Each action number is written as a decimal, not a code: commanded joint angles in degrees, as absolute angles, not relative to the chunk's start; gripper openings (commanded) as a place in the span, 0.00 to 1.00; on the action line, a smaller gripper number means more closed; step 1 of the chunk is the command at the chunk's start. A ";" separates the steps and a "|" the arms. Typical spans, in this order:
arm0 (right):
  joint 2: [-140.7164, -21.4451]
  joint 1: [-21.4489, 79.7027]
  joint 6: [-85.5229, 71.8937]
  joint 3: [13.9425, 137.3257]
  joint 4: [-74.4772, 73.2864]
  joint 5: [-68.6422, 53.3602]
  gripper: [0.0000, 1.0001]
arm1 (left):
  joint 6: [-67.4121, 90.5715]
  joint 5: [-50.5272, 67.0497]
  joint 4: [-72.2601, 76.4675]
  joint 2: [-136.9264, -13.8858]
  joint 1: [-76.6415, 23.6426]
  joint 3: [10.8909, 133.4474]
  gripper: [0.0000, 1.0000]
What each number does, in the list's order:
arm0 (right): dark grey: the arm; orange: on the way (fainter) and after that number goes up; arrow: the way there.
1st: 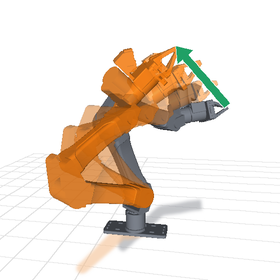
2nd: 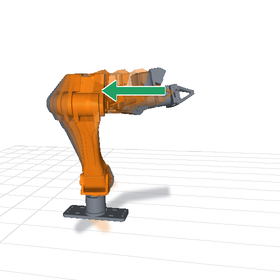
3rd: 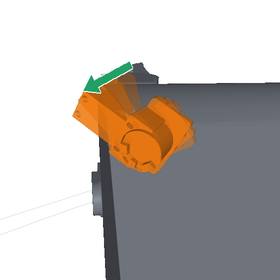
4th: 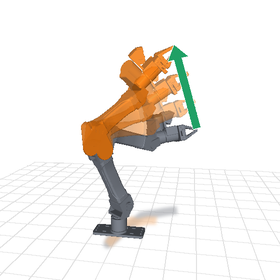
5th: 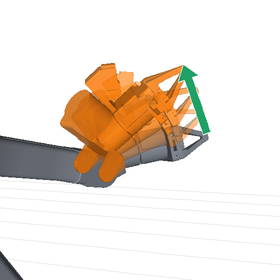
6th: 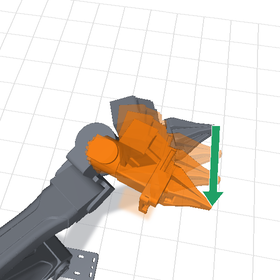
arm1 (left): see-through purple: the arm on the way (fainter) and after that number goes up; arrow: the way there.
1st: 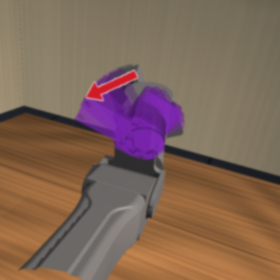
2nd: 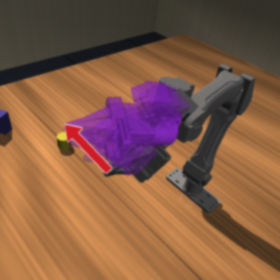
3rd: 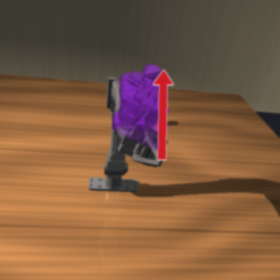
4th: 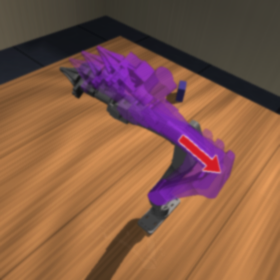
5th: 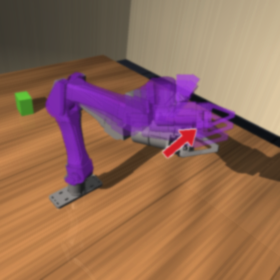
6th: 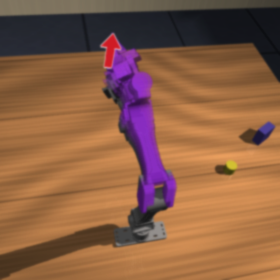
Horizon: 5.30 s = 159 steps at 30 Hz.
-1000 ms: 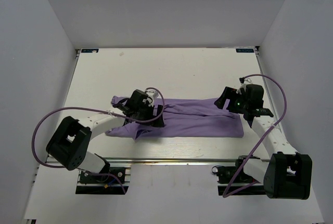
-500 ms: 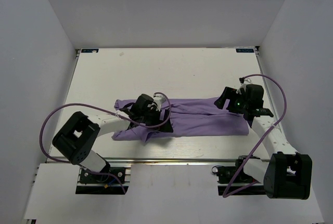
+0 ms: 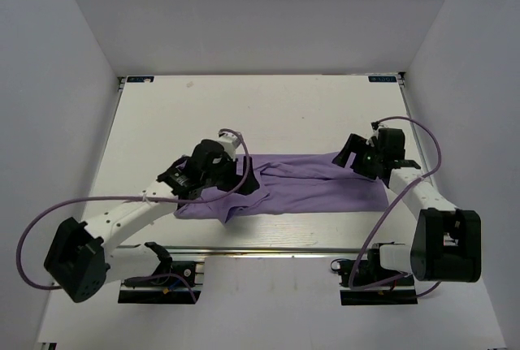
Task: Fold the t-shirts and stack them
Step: Fold the other side of the tshirt into a rectangle, then rotate the tshirt 90 degrees
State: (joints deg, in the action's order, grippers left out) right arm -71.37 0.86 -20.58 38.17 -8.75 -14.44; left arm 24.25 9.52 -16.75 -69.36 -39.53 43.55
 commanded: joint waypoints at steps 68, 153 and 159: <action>-81.65 57.65 -21.62 39.80 -3.15 -22.45 0.90 | 24.70 13.44 12.03 -162.69 -25.75 139.75 1.00; -74.82 28.39 -23.90 50.93 -22.84 4.14 0.90 | 26.27 13.10 -16.44 -66.27 -45.08 29.72 1.00; -61.89 29.53 -26.98 37.89 -31.90 -5.60 0.90 | 29.79 10.11 -17.41 -68.73 -51.32 29.09 1.00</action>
